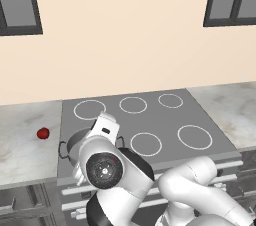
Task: Turn on the burner for the pot on the stove. Wait thirty seconds for the pot to heat up. Then add the tomato to the pot.
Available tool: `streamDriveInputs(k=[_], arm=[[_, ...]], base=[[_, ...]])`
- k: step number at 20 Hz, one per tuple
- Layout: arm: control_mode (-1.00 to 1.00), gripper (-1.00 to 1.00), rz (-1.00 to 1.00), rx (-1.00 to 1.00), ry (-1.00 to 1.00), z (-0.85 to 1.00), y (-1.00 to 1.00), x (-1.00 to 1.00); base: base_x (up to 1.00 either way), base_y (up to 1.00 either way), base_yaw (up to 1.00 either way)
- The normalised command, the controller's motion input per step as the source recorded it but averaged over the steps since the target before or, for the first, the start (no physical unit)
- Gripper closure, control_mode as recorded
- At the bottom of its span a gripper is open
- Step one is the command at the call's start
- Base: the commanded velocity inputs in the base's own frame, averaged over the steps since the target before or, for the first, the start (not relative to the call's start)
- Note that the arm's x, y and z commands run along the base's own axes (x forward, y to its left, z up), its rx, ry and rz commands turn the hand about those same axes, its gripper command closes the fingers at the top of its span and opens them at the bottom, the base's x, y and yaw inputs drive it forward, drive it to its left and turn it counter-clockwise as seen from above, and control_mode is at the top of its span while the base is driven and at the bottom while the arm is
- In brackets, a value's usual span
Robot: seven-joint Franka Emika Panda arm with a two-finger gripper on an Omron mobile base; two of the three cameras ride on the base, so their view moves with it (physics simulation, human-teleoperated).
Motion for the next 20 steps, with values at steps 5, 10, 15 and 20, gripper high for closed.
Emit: streamDriveInputs(k=[5,10,15,20], arm=[[-1.00,-1.00,0.00,0.00,0.00,0.00,0.00,0.00],[-1.00,-1.00,0.00,0.00,0.00,0.00,0.00,0.00],[-1.00,-1.00,0.00,0.00,0.00,0.00,0.00,0.00],[-1.00,-1.00,0.00,0.00,0.00,0.00,0.00,0.00]], base=[[0.00,0.00,0.00],[0.00,0.00,0.00],[0.00,0.00,0.00],[0.00,0.00,0.00]])
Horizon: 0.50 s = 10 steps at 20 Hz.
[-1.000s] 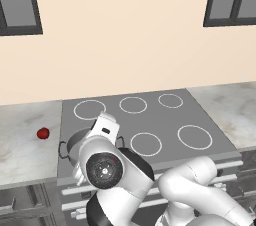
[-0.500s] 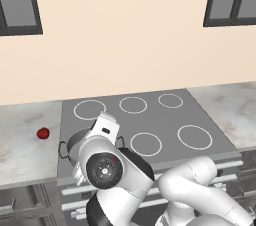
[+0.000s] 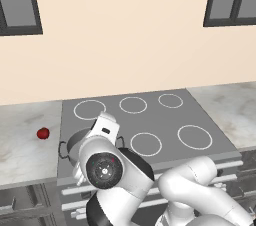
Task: Turn on the burner for the pot on the stove. Wait thirty seconds for the pot to heat up. Then add the tomato to the pot.
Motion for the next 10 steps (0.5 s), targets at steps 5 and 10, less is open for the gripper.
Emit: streamDriveInputs(k=[5,10], arm=[[-1.00,-1.00,0.00,0.00,0.00,0.00,0.00,0.00],[-1.00,-1.00,0.00,0.00,0.00,0.00,0.00,0.00]], base=[[0.00,0.00,0.00],[0.00,0.00,0.00]])
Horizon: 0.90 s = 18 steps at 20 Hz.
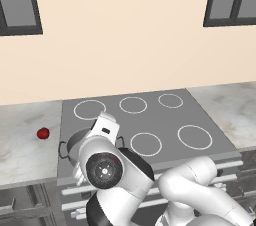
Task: Turn on the burner for the pot on the stove. Wait thirty seconds for the pot to heat up. Then add the tomato to the pot.
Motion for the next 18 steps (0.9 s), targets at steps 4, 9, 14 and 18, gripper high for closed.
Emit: streamDriveInputs(k=[4,9,14,18], arm=[[-1.00,-1.00,0.00,0.00,0.00,0.00,0.00,0.00],[-1.00,-1.00,0.00,0.00,0.00,0.00,0.00,0.00],[-1.00,-1.00,0.00,0.00,0.00,0.00,0.00,0.00],[-1.00,-1.00,0.00,0.00,0.00,0.00,0.00,0.00]], base=[[0.00,0.00,0.00],[0.00,0.00,0.00],[0.00,0.00,0.00],[0.00,0.00,0.00]])
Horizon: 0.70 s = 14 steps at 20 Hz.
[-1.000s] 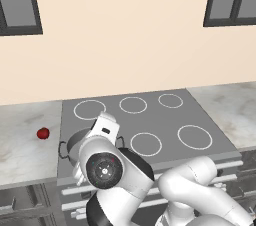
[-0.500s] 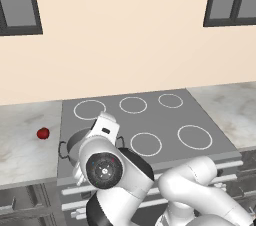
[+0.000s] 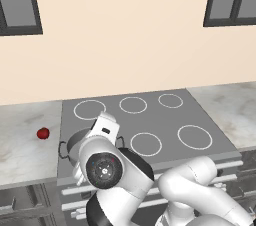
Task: Turn on the burner for the pot on the stove. Wait thirty seconds for the pot to heat up. Then add the tomato to the pot.
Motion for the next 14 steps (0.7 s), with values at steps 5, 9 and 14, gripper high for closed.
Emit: streamDriveInputs(k=[5,9,14], arm=[[-1.00,-1.00,0.00,0.00,0.00,0.00,0.00,0.00],[-1.00,-1.00,0.00,0.00,0.00,0.00,0.00,0.00],[-1.00,-1.00,0.00,0.00,0.00,0.00,0.00,0.00]], base=[[0.00,0.00,0.00],[0.00,0.00,0.00],[0.00,0.00,0.00]])
